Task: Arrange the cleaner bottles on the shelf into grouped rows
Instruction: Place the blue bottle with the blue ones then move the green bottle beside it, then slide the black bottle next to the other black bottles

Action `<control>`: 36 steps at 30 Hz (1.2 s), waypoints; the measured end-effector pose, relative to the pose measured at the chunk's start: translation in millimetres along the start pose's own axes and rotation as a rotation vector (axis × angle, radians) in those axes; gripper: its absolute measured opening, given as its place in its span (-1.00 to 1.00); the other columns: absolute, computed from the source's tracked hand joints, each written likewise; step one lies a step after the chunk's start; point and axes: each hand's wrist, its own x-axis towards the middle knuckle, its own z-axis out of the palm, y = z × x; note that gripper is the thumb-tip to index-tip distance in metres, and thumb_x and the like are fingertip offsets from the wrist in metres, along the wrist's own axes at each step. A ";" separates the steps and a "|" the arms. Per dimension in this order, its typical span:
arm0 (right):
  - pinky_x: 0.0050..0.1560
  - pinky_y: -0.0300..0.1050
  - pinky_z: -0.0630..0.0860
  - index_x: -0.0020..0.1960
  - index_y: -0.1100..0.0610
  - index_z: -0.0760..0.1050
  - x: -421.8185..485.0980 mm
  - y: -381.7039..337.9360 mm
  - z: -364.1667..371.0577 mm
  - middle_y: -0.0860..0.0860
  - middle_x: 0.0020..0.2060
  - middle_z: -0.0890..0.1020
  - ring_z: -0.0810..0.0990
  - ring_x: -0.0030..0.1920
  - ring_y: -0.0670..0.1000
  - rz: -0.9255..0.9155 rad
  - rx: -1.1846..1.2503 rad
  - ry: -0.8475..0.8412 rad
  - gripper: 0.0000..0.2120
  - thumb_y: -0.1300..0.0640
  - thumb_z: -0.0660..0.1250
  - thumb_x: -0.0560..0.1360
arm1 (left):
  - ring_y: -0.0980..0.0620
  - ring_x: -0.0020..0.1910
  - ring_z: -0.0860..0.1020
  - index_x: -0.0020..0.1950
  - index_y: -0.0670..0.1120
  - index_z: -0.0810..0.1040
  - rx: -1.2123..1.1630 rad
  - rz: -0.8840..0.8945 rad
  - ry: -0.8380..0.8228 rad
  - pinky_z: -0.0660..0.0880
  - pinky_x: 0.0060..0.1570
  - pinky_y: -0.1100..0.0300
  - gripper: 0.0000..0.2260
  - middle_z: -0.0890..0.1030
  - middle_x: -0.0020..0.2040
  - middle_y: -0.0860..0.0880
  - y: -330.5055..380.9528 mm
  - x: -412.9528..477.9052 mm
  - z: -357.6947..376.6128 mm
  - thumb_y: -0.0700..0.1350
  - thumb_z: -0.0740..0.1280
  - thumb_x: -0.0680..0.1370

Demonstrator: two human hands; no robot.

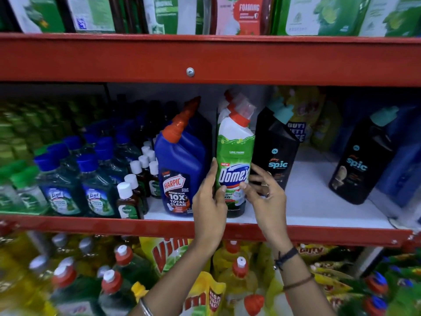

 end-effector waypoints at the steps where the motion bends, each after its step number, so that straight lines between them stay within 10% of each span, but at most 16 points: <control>1: -0.13 -0.32 0.60 0.32 0.05 0.49 -0.3 0.0 -0.5 0.07 0.05 0.66 0.66 0.02 -0.07 -0.001 -0.006 -0.003 -0.56 0.17 0.44 0.45 | 0.09 0.26 0.55 0.46 0.22 0.20 0.008 0.002 -0.006 0.49 0.14 0.41 -0.39 0.55 0.35 -0.03 0.1 -1.0 0.3 -0.34 0.26 0.58; 9: 0.15 -0.22 0.56 0.30 0.00 0.49 -6.8 -5.6 -25.0 -0.02 0.15 0.66 0.61 0.19 -0.11 -0.043 0.004 -0.041 -0.65 0.16 0.34 0.53 | 0.06 0.58 0.13 0.53 0.03 0.10 0.050 0.198 0.042 0.27 0.47 0.24 -0.47 0.11 0.60 -0.01 16.6 -26.2 20.1 -0.26 0.20 0.63; 14: 0.13 -0.36 0.51 0.24 -0.09 0.52 -10.9 -9.0 -73.9 -0.15 0.16 0.63 0.59 0.18 -0.21 -0.146 -0.052 0.202 -0.72 0.08 0.32 0.54 | 0.10 0.57 0.15 0.48 -0.12 0.30 -0.034 0.359 -0.023 0.16 0.50 0.27 -0.56 0.21 0.56 0.02 34.3 -35.7 58.2 -0.28 0.22 0.60; 23: 0.44 -0.05 0.31 0.48 0.10 0.25 35.5 12.8 -183.0 -0.08 0.35 0.37 0.34 0.41 -0.05 -0.163 -0.339 0.470 -0.49 0.19 0.27 0.57 | 0.31 0.43 0.24 0.48 0.04 0.29 -0.263 0.001 -0.448 0.24 0.44 0.28 -0.58 0.31 0.42 0.24 56.6 -9.5 177.7 -0.18 0.22 0.63; 29: 0.50 0.02 0.22 0.54 0.18 0.09 70.7 24.5 -211.3 0.16 0.51 0.25 0.24 0.51 0.13 -0.050 -0.417 0.359 -0.33 0.24 0.32 0.52 | -0.02 0.52 0.26 0.54 0.06 0.14 -0.232 -0.244 -0.564 0.33 0.14 0.33 -0.44 0.21 0.58 -0.01 57.8 28.5 247.2 -0.28 0.21 0.61; 33: 0.35 -0.22 0.19 0.54 0.21 0.07 76.4 34.6 -215.8 0.28 0.45 0.28 0.30 0.44 0.21 -0.015 -0.464 0.357 -0.29 0.32 0.34 0.48 | 0.17 0.02 0.45 0.58 0.03 -0.08 -0.227 -0.380 -0.697 0.47 -0.34 0.51 -0.31 0.16 0.58 -0.09 55.5 45.5 269.2 -0.33 0.21 0.59; 36: 0.39 0.02 0.31 0.53 0.20 0.11 77.9 40.5 -218.4 0.34 0.35 0.34 0.38 0.36 0.32 0.003 -0.507 0.391 -0.30 0.32 0.35 0.48 | 0.06 -0.03 0.51 0.58 -0.02 -0.07 -0.182 -0.430 -0.741 0.52 -0.32 0.36 -0.35 0.29 0.53 -0.13 53.5 51.1 276.8 -0.33 0.19 0.60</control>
